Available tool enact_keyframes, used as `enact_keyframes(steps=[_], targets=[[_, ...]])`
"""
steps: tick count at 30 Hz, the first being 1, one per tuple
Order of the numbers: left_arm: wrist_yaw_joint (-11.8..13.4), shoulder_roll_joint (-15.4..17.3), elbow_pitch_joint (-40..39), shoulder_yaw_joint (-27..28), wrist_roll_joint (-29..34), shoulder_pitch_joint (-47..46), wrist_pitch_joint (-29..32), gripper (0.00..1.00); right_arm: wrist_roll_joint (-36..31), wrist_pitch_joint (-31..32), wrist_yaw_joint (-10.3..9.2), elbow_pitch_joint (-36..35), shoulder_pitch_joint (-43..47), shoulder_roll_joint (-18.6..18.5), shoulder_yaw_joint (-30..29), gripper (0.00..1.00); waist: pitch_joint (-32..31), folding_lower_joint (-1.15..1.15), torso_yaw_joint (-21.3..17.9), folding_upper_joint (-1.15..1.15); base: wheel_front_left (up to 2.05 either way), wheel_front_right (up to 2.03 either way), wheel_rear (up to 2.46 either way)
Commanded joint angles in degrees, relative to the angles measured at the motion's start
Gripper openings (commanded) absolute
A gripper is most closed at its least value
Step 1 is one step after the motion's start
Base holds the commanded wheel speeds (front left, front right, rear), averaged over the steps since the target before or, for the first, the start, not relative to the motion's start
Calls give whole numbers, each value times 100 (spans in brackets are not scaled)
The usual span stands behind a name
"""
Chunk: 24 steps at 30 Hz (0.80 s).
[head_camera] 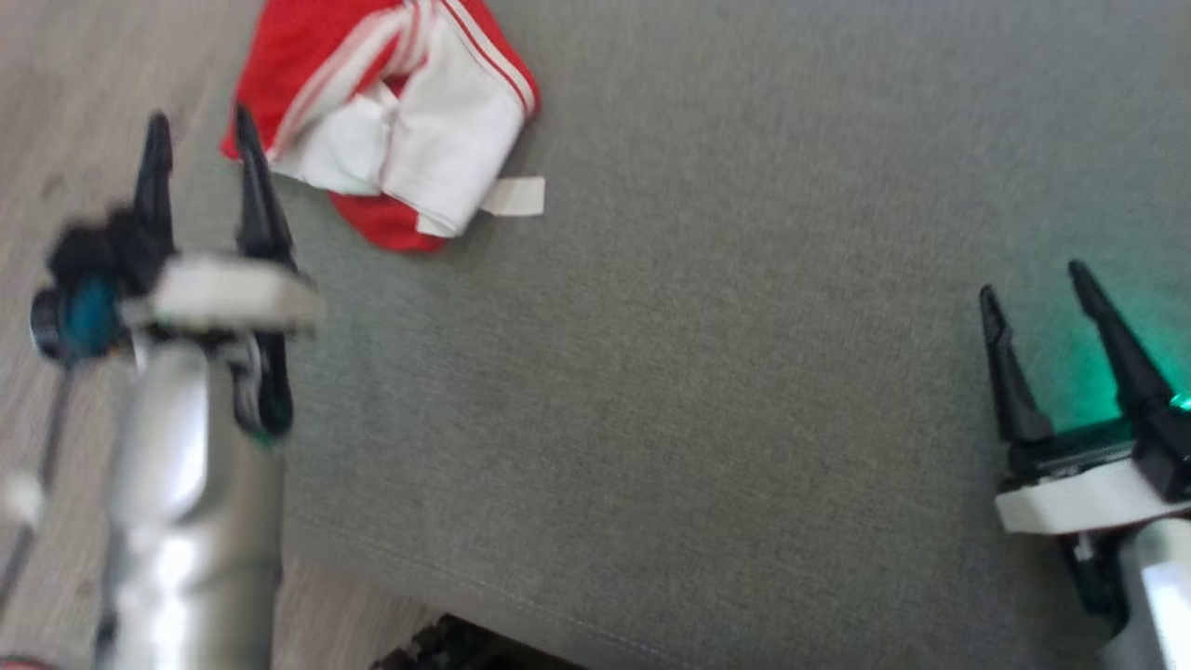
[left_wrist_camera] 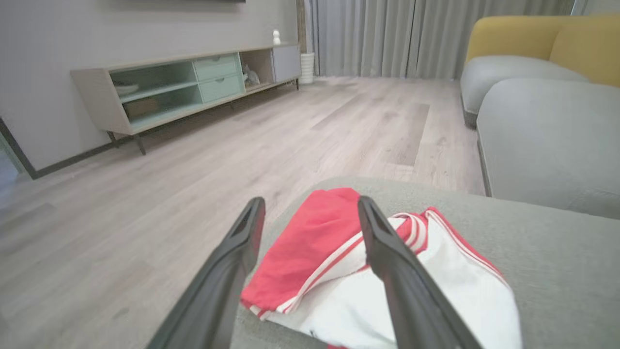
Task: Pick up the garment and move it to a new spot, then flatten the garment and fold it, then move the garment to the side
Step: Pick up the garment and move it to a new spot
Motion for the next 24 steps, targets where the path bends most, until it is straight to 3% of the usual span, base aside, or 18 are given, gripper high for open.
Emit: enact_keyframes(steps=[1, 6, 12, 13, 14, 15, 20, 24], targets=[[-31, 277, 22, 236, -69, -319, 78, 100, -57, -61, -4, -204, -28, -116, 132, 100, 398, -3, -122, 0, 0, 0, 0], [-149, 504, 1554, 334, -342, -1381, 677, 100, -51, -61, -4, -351, -135, -396, 95, 100, 699, -3, -306, 0, 0, 0, 0], [-288, 723, 2958, 380, -599, -2023, 1429, 100, -41, -61, -4, -460, -253, -528, 138, 100, 957, -3, -548, 0, 0, 0, 0], [-314, 770, 3051, 372, -611, -2079, 1371, 65, -41, -61, -4, -457, -276, -510, 145, 100, 972, -3, -585, 0, 0, 0, 0], [-342, 839, 3089, 325, -575, -2125, 1213, 16, -45, -61, -4, -454, -300, -481, 159, 100, 981, -3, -623, 0, 0, 0, 0], [-368, 907, 3107, 265, -526, -2159, 1018, 0, -46, -61, -4, -444, -318, -446, 172, 100, 972, -3, -657, 0, 0, 0, 0], [-445, 1140, 3024, 46, -397, -2330, -67, 0, -20, -61, -4, -334, -368, -230, 265, 100, 655, -3, -824, 0, 0, 0, 0], [-475, 1291, 2738, -213, -315, -2518, -435, 0, 36, -61, -4, -240, -433, 17, 384, 100, 128, -3, -1075, 0, 0, 0, 0]])
